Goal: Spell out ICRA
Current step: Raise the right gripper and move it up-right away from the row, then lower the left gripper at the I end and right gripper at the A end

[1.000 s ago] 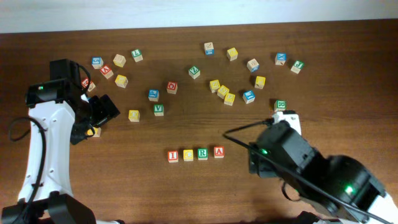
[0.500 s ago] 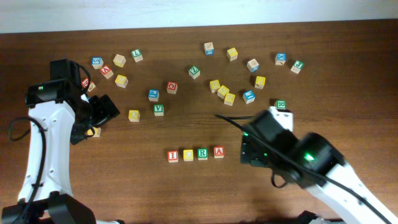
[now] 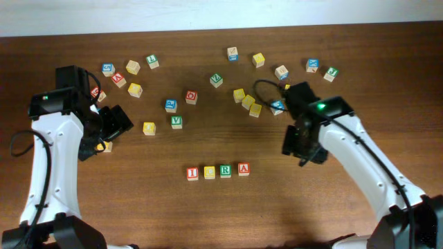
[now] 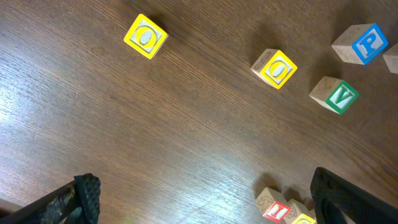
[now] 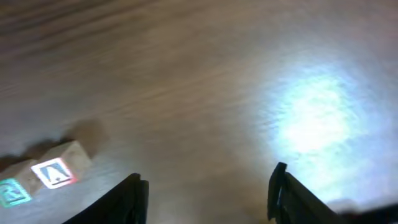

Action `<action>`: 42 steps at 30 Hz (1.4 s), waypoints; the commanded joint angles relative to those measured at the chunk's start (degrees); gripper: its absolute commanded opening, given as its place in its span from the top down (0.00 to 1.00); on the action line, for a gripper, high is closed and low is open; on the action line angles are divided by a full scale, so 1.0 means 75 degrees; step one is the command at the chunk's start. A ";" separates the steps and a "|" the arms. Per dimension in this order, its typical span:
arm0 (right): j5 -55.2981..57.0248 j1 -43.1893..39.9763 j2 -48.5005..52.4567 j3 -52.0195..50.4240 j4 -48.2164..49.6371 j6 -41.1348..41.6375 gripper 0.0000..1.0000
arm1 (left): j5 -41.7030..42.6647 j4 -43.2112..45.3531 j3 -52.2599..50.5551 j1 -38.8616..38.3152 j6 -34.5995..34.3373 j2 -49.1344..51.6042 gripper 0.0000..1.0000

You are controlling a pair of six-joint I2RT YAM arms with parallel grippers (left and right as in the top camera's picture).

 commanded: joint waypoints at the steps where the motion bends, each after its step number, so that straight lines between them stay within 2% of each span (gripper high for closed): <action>1: -0.0067 -0.0236 -0.0848 -0.0035 -0.0460 -0.0391 0.40 | -0.0029 -0.0006 0.0015 0.0044 -0.0070 -0.0032 0.01; 4: -0.0070 -0.0219 -0.1740 -0.0595 -0.0239 -0.0393 0.31 | -0.0029 -0.0006 0.0015 0.0044 -0.0070 -0.0032 0.01; 5: -0.0143 -0.0219 -0.2017 -0.1163 0.0326 -0.0391 0.26 | -0.0029 -0.0006 0.0015 0.0044 -0.0070 -0.0032 0.01; 7: -0.0609 -0.0219 -0.1973 -0.1862 0.1282 -0.0393 0.28 | -0.0029 -0.0006 0.0015 0.0044 -0.0070 -0.0032 0.01; 8: -0.0880 -0.0219 -0.1923 -0.2081 0.1664 -0.0393 0.32 | -0.0029 -0.0006 0.0015 0.0044 -0.0070 -0.0032 0.01; 10: -0.1317 -0.0219 -0.1795 -0.2486 0.2460 -0.0393 0.47 | -0.0029 -0.0006 0.0015 0.0044 -0.0070 -0.0032 0.01; 14: -0.1390 -0.0219 -0.1673 -0.2876 0.3042 -0.0393 0.87 | -0.0029 -0.0006 0.0015 0.0044 -0.0070 -0.0032 0.01; 15: -0.1358 -0.0219 -0.1673 -0.2885 0.3069 -0.0393 0.87 | -0.0029 -0.0006 0.0015 0.0044 -0.0070 -0.0032 0.01; 16: -0.1311 -0.0219 -0.1673 -0.2891 0.3080 -0.0393 0.83 | -0.0029 -0.0006 0.0015 0.0044 -0.0070 -0.0032 0.01; 19: -0.1195 -0.0219 -0.1673 -0.3031 0.3101 -0.0393 0.83 | -0.0029 -0.0006 0.0015 0.0044 -0.0070 -0.0032 0.01; 21: -0.1017 -0.0219 -0.1673 -0.3416 0.3404 -0.0393 0.96 | -0.0029 0.0067 0.0015 0.0044 -0.0073 -0.0032 0.01; 24: -0.1011 -0.0219 -0.1673 -0.3669 0.3532 -0.0393 0.96 | 0.0047 0.0323 0.0015 0.0044 -0.0070 -0.0032 0.01; 25: -0.1011 -0.0219 -0.1673 -0.3701 0.3602 -0.0396 0.96 | 0.0498 -0.0073 0.0015 0.0044 -0.0070 -0.0032 0.01; 26: -0.1011 -0.0219 -0.1673 -0.3704 0.3660 -0.0396 0.96 | 0.1099 -0.0201 0.0015 0.0041 0.0087 -0.0032 0.07; 27: -0.1014 -0.0219 -0.1673 -0.3704 0.3724 -0.0396 0.96 | 0.1635 -0.0248 0.0006 -0.0032 0.0769 -0.0032 0.11; 29: -0.1046 -0.0219 -0.1673 -0.3704 0.3783 -0.0396 0.96 | 0.1588 -0.0449 -0.0178 -0.0329 0.1437 -0.0032 0.13; 30: -0.1049 -0.0216 -0.1673 -0.3704 0.3794 -0.0393 0.96 | 0.1268 -0.0484 -0.0565 -0.0653 0.1451 -0.0032 0.28; 35: -0.1335 -0.0198 -0.1673 -0.3707 0.3861 -0.0396 0.96 | 0.1005 0.0635 -0.2229 -0.1326 0.1250 -0.0032 0.80; 36: -0.1332 -0.0143 -0.1673 -0.3707 0.3891 -0.0396 0.96 | 0.1011 0.0947 -0.2460 -0.1390 0.1029 -0.0032 0.84; 37: -0.1335 -0.0015 -0.1673 -0.3713 0.3937 -0.0393 0.96 | 0.1035 0.1070 -0.2567 -0.1413 0.0769 -0.0032 0.71; 38: -0.1338 0.0125 -0.1673 -0.3710 0.3955 -0.0393 0.96 | 0.1037 0.1096 -0.2567 -0.1413 0.0504 -0.0032 0.79; 39: -0.1341 0.0259 -0.1673 -0.3710 0.4025 -0.0393 0.96 | 0.1061 0.1209 -0.2567 -0.1428 0.0437 -0.0032 1.00; 42: -0.1416 0.0726 -0.1673 -0.3710 0.4567 -0.0393 0.96 | 0.1005 0.1568 -0.2626 -0.1786 0.0495 -0.0015 1.00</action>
